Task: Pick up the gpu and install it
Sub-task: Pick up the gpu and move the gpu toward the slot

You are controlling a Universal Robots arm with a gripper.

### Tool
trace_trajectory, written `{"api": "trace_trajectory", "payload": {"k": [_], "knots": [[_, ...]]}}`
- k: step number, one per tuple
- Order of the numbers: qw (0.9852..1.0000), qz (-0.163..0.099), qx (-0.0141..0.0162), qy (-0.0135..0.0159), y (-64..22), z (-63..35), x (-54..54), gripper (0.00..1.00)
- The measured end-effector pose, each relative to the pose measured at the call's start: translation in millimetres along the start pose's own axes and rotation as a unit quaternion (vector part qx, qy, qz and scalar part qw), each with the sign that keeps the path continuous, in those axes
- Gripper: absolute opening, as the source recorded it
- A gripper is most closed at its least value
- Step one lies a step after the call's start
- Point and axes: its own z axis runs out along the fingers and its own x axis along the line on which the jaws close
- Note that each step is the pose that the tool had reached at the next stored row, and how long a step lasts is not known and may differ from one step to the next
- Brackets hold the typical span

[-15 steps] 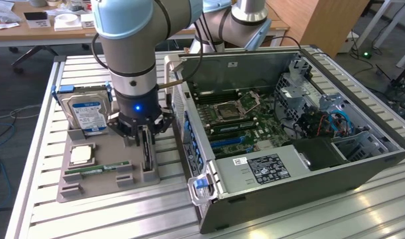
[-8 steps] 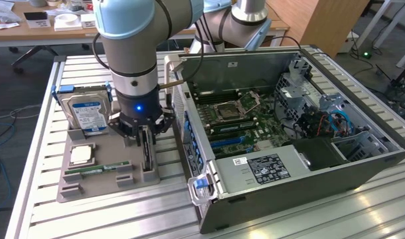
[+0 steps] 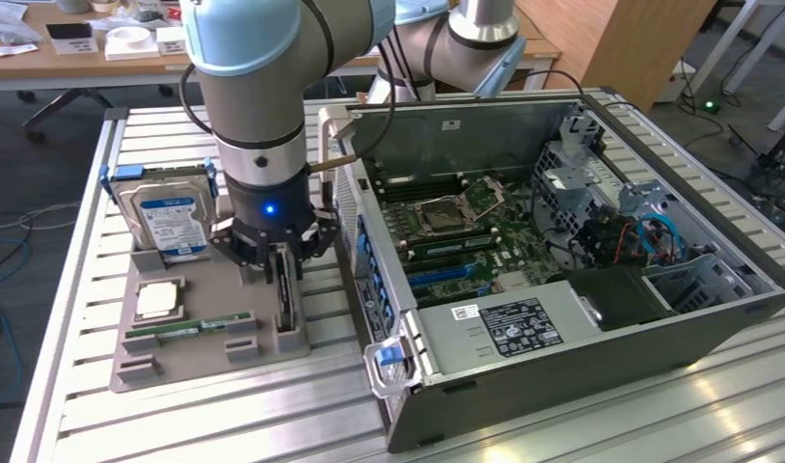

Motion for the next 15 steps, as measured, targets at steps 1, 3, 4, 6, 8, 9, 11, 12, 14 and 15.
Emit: {"api": "trace_trajectory", "payload": {"k": [1, 3, 4, 6, 8, 9, 11, 12, 14, 15], "knots": [[1.0000, 0.000, 0.0000, 0.0000, 0.0, 0.0, 0.0, 0.42], [1.0000, 0.000, 0.0000, 0.0000, 0.0, 0.0, 0.0, 0.42], [1.0000, 0.000, 0.0000, 0.0000, 0.0, 0.0, 0.0, 0.42], [1.0000, 0.000, 0.0000, 0.0000, 0.0, 0.0, 0.0, 0.40], [1.0000, 0.000, 0.0000, 0.0000, 0.0, 0.0, 0.0, 0.33], [1.0000, 0.000, 0.0000, 0.0000, 0.0, 0.0, 0.0, 0.33], [1.0000, 0.000, 0.0000, 0.0000, 0.0, 0.0, 0.0, 0.33], [1.0000, 0.000, 0.0000, 0.0000, 0.0, 0.0, 0.0, 0.33], [1.0000, 0.000, 0.0000, 0.0000, 0.0, 0.0, 0.0, 0.33], [1.0000, 0.000, 0.0000, 0.0000, 0.0, 0.0, 0.0, 0.33]]}}
